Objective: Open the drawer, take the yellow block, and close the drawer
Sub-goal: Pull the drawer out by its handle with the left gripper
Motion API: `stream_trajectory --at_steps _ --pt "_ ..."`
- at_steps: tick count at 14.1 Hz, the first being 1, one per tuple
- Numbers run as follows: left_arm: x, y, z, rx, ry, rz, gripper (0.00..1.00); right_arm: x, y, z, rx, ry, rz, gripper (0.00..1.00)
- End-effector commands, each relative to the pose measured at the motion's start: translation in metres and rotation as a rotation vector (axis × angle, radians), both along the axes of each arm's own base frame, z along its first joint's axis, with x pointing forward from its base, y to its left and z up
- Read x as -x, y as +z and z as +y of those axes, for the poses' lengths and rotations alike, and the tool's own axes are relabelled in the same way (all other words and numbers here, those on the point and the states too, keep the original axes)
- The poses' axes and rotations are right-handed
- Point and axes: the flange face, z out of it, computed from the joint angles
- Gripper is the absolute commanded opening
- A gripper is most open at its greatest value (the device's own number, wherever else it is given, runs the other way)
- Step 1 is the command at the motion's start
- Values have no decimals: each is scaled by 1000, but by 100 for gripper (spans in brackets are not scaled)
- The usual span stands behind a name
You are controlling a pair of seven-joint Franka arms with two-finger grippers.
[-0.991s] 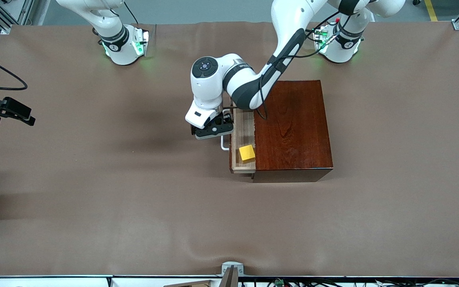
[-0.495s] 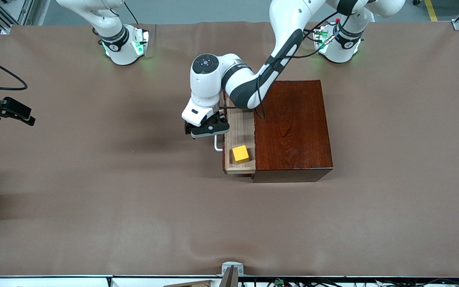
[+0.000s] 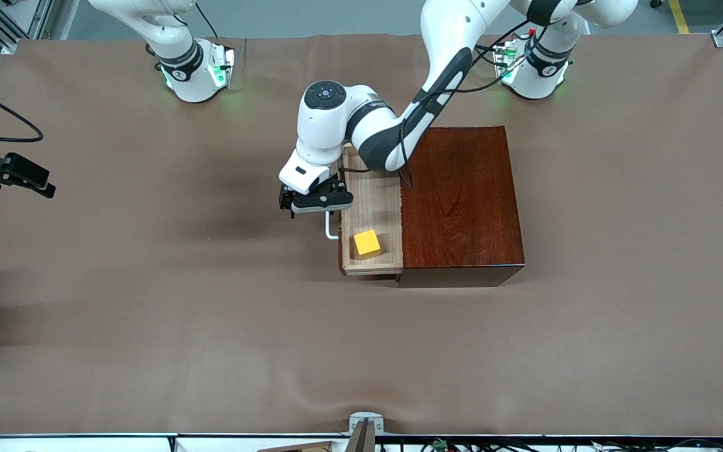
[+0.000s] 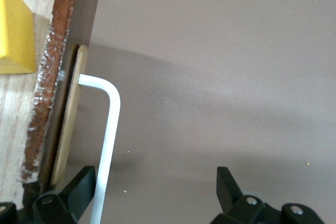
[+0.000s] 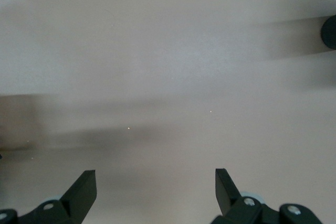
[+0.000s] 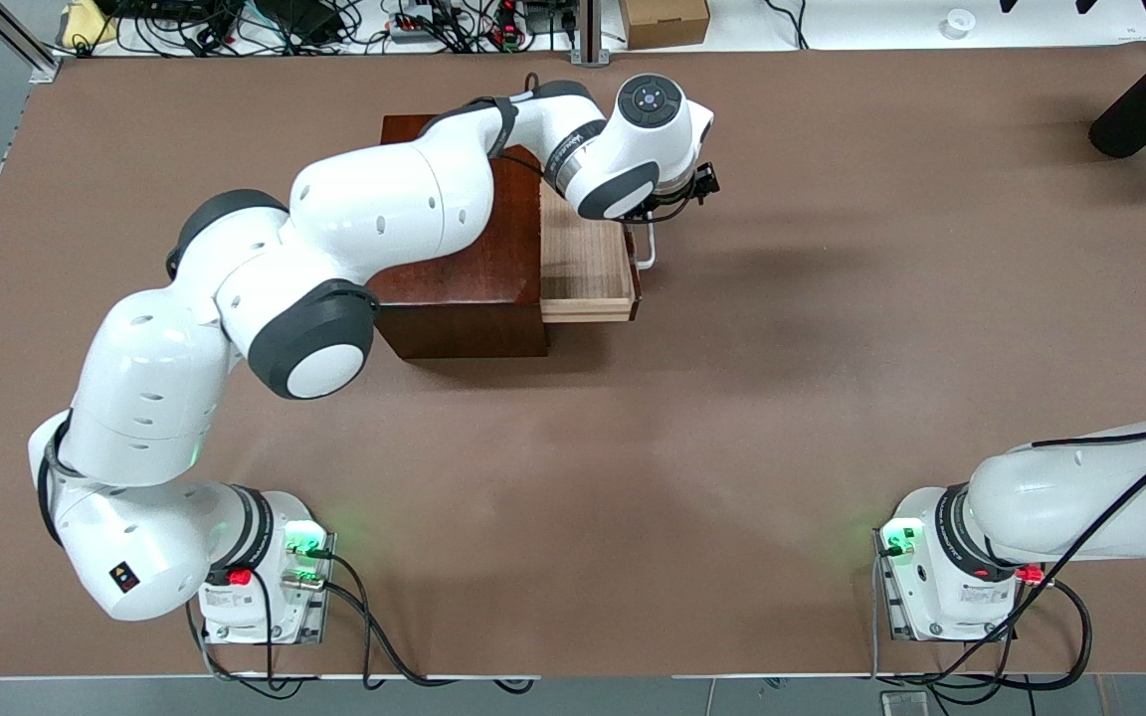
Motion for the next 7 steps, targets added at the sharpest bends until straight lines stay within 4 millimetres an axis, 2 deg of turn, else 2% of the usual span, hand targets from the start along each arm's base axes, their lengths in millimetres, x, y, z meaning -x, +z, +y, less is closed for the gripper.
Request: stream_trajectory --at_steps 1,4,7 --pt "1 -9 -16 82 9 -17 100 3 3 -2 -6 2 -8 100" --pt "-2 -1 -13 78 -4 -33 100 3 3 -2 -6 2 -7 100" --pt "-2 -2 -13 70 -5 -35 100 3 3 -2 -6 2 -8 100"
